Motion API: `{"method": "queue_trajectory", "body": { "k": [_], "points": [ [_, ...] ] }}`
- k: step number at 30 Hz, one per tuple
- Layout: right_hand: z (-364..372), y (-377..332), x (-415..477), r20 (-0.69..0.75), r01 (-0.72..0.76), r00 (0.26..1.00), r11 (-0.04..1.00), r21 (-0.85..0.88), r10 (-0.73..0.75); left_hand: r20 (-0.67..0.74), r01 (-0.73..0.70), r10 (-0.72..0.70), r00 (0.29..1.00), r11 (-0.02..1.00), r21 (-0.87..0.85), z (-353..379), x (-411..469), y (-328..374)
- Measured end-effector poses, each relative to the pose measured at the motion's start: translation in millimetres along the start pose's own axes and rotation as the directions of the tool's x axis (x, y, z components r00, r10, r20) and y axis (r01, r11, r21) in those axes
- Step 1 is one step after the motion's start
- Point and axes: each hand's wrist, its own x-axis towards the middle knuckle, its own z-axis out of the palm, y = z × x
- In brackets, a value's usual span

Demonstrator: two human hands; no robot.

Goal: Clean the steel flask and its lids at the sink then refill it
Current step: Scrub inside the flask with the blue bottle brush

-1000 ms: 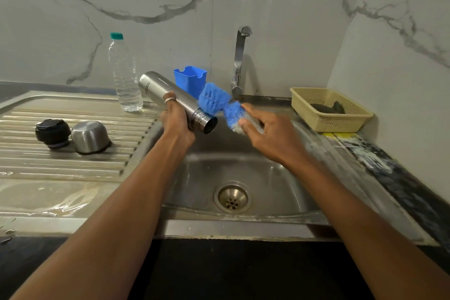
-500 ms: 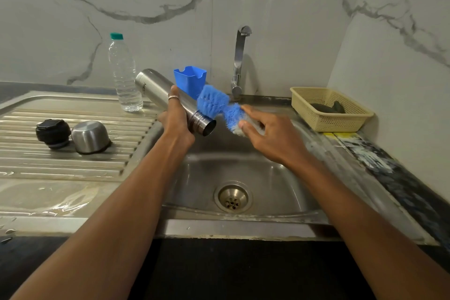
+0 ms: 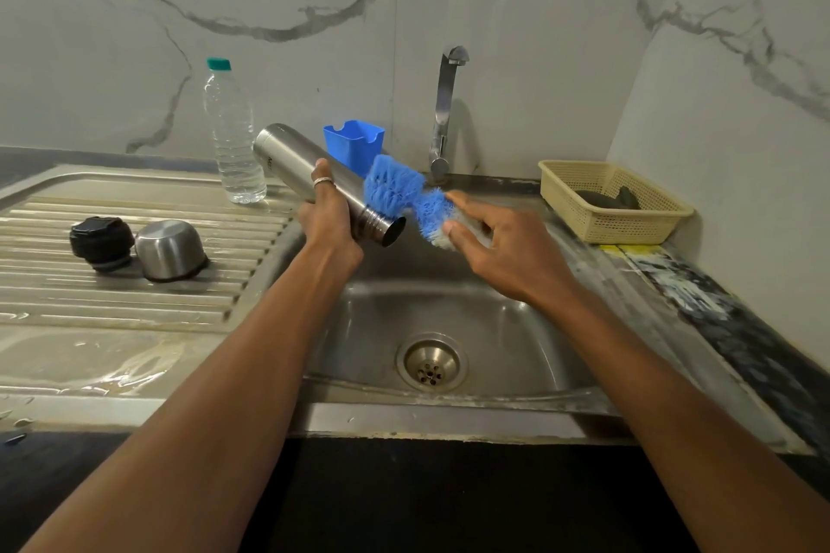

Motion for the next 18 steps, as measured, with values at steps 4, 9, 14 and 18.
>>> {"method": "queue_trajectory", "body": {
  "k": [4,9,14,18],
  "points": [
    [-1,7,0,-0.018,-0.015,1.000,0.998,-0.056,0.014,-0.012,-0.026,0.026,1.000,1.000,-0.012,0,2,1],
    [2,5,1,-0.003,-0.024,1.000,1.000,-0.010,0.024,-0.008,-0.018,0.018,1.000,1.000,-0.004,1,3,1],
    [1,13,-1,0.024,-0.010,1.000,0.998,-0.058,0.011,0.019,0.020,-0.019,1.000,0.998,-0.061,-2,6,2],
    [-2,6,1,0.015,-0.039,0.999,0.995,0.093,0.038,0.033,0.001,0.000,0.999,0.999,-0.046,-2,3,1]
  ]
}}
